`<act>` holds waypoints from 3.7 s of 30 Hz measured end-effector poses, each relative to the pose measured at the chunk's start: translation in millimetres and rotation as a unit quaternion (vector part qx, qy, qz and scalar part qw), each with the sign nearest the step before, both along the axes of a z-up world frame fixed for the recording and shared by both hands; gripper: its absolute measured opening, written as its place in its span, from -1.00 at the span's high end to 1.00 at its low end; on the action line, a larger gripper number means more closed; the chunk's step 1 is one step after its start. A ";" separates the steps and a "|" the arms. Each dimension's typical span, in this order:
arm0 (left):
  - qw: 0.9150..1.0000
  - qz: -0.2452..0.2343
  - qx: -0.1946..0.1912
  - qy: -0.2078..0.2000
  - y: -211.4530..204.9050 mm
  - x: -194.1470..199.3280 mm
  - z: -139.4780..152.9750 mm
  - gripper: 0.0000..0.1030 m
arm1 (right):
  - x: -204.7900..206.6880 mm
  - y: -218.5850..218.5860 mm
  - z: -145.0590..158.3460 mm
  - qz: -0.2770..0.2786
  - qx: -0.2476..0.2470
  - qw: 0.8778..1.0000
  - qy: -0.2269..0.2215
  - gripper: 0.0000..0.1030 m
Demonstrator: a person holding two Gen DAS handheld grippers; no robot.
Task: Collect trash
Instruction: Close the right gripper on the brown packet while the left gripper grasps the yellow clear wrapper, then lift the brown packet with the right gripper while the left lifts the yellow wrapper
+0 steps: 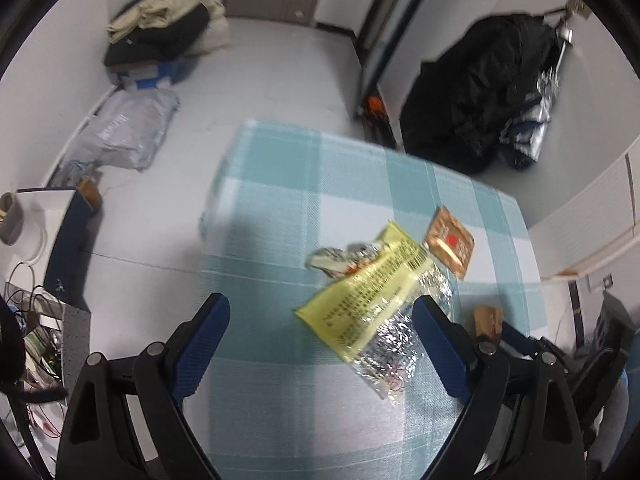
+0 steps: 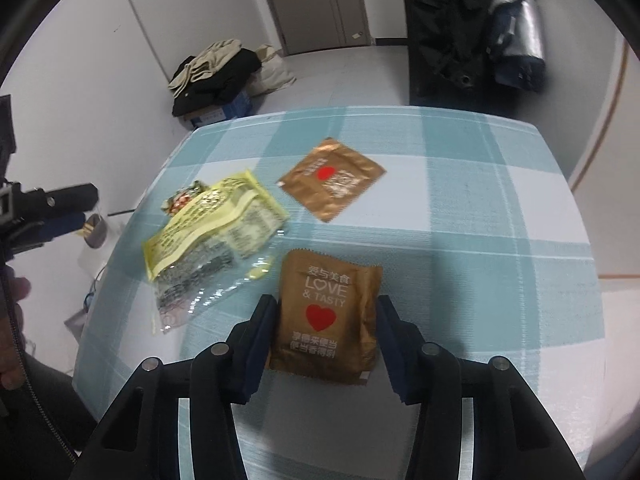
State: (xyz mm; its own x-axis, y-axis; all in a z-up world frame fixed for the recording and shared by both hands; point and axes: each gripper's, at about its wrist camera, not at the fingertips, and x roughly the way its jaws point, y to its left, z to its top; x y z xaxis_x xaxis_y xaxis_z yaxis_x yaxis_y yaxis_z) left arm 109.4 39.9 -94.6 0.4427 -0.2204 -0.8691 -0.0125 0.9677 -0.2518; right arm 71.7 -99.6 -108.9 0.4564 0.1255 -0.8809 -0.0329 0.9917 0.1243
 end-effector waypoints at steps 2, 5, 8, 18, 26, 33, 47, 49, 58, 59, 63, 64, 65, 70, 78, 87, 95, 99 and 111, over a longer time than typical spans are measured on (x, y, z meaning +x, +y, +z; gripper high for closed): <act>1.000 -0.001 -0.002 0.014 -5.2 4.9 -7.4 -0.76 | -0.9 -6.6 2.1 -0.006 0.006 1.000 0.000 0.06; 0.999 -0.005 0.004 0.038 -13.6 12.3 -17.4 -0.76 | -3.2 -14.8 6.5 -0.009 0.012 1.000 -0.004 0.06; 0.999 -0.010 0.031 0.044 -23.2 16.8 -22.5 -0.76 | -5.3 -23.0 12.3 -0.011 0.022 1.000 -0.011 0.06; 0.989 -0.041 0.137 0.049 -47.4 13.3 -34.3 -0.76 | -9.7 -41.3 24.2 -0.019 0.040 0.999 -0.026 0.06; 0.984 -0.097 0.146 0.031 -69.5 0.1 -29.3 -0.60 | -15.2 -49.3 29.7 -0.025 0.031 0.999 -0.035 0.06; 0.980 -0.126 0.155 0.015 -81.4 -9.9 -21.7 0.20 | -17.0 -54.5 31.2 -0.033 0.027 0.998 -0.038 0.06; 0.981 -0.139 0.137 0.008 -83.9 -19.6 -18.5 0.91 | -24.7 -57.1 29.1 -0.041 0.012 0.998 -0.035 0.06; 0.983 -0.134 0.122 0.005 -81.0 -20.8 -13.6 0.92 | -27.1 -56.7 28.4 -0.042 0.011 0.998 -0.034 0.06; 0.982 -0.141 0.123 -0.022 -82.0 -32.2 -2.7 0.92 | -35.7 -59.5 32.0 -0.054 0.022 0.998 -0.035 0.06; 0.982 -0.140 0.121 -0.026 -81.0 -34.0 -1.1 0.92 | -36.4 -59.6 32.8 -0.056 0.023 0.998 -0.035 0.06; 0.984 -0.142 0.103 -0.031 -78.5 -37.0 5.7 0.92 | -38.2 -57.9 36.1 -0.057 0.023 0.997 -0.040 0.06; 0.985 -0.139 0.095 -0.033 -76.8 -37.5 8.1 0.92 | -38.9 -57.1 36.9 -0.058 0.023 0.997 -0.041 0.06; 0.986 -0.138 0.088 -0.034 -73.3 -38.8 9.9 0.92 | -39.2 -56.8 37.0 -0.058 0.024 0.997 -0.041 0.05; 0.989 -0.129 0.050 -0.050 -63.6 -43.0 25.1 0.92 | -42.5 -52.0 39.0 -0.057 0.022 0.997 -0.043 0.06; 0.987 -0.109 0.016 -0.115 -47.7 -59.1 54.0 0.92 | -45.9 -41.9 41.2 -0.056 0.030 0.997 -0.041 0.06; 0.973 -0.107 0.058 -0.197 -42.6 -86.5 78.2 0.92 | -44.6 -16.9 57.3 -0.038 0.031 0.997 -0.065 0.06; 0.979 -0.085 0.005 -0.183 -28.7 -89.6 84.5 0.92 | -50.8 -4.1 79.7 -0.032 0.026 0.995 -0.090 0.06; 0.980 -0.076 -0.013 -0.181 -29.9 -94.5 96.1 0.92 | -55.9 0.2 98.4 -0.024 0.019 0.994 -0.108 0.06; 0.977 -0.060 -0.039 -0.200 -30.8 -110.5 117.7 0.92 | -80.8 3.5 154.3 0.003 0.000 0.987 -0.161 0.05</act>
State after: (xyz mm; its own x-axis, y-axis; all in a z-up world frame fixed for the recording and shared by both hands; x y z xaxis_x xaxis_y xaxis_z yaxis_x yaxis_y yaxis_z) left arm -1.1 9.1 23.1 0.7107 -0.3511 -0.6096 0.2150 0.9335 -0.2869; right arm -9.1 -96.1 45.4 0.7123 0.1286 -0.6900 -0.0761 0.9914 0.1063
